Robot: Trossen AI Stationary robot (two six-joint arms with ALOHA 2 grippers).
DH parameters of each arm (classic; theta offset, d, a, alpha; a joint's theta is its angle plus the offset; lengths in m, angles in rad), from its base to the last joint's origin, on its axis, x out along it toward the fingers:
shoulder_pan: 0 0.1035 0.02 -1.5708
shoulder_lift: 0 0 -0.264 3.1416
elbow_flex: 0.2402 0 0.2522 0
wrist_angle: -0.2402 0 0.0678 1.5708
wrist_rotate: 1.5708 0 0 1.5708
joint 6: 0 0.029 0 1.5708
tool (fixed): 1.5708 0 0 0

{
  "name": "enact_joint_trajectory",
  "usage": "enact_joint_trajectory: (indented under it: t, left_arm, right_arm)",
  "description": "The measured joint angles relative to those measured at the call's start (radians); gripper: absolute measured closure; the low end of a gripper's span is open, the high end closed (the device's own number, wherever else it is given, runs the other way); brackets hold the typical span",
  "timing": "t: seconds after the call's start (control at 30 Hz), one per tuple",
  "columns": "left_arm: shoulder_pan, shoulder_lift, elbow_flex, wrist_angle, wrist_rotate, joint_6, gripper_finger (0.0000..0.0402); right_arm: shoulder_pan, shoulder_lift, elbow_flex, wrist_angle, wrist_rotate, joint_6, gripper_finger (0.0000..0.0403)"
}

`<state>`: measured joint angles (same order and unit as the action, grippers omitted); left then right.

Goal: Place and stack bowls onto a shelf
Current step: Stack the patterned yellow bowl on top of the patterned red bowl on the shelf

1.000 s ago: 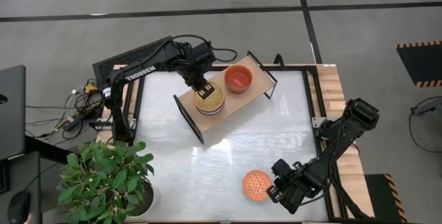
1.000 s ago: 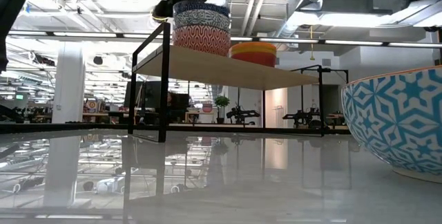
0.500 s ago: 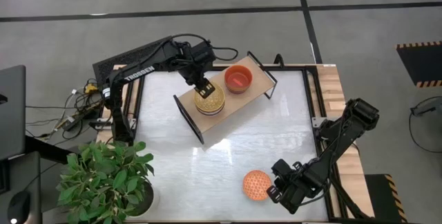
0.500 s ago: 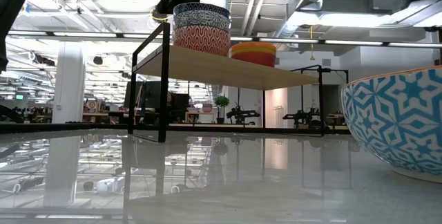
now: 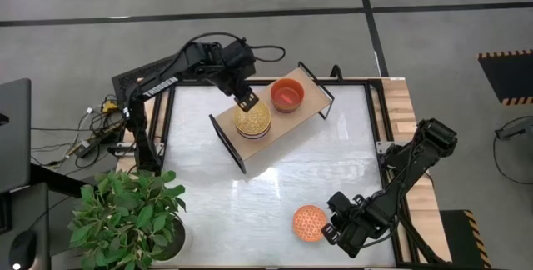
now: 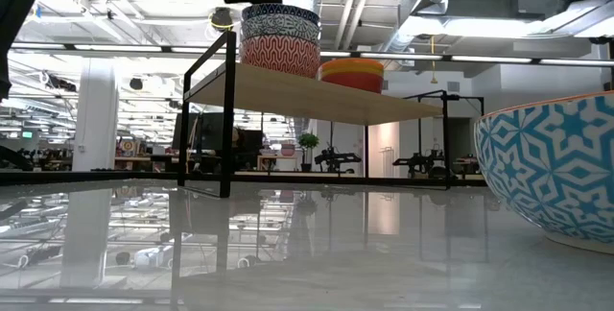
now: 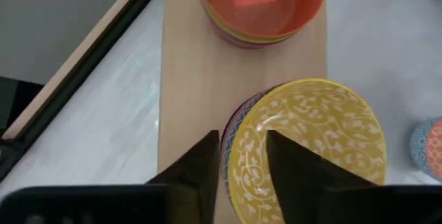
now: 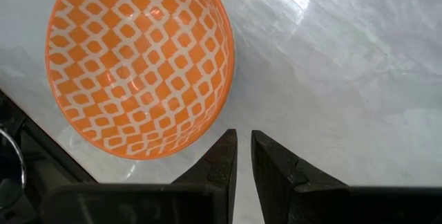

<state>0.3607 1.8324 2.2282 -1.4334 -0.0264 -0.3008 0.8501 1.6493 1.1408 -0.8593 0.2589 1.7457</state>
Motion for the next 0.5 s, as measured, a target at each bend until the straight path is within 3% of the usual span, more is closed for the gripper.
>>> enact_joint_trajectory:
  t: [0.2, 0.5]
  left_arm:
    - [0.000, 0.001, 0.010, 0.000, 0.020, 0.057, 0.0388]
    - [0.000, 0.002, 0.009, -0.013, 0.014, 0.059, 0.0401]
  right_arm:
    - [0.000, 0.000, 0.000, -0.001, 0.000, 0.000, 0.0330]
    - [-0.002, 0.000, 0.000, -0.002, 0.000, 0.000, 0.0330]
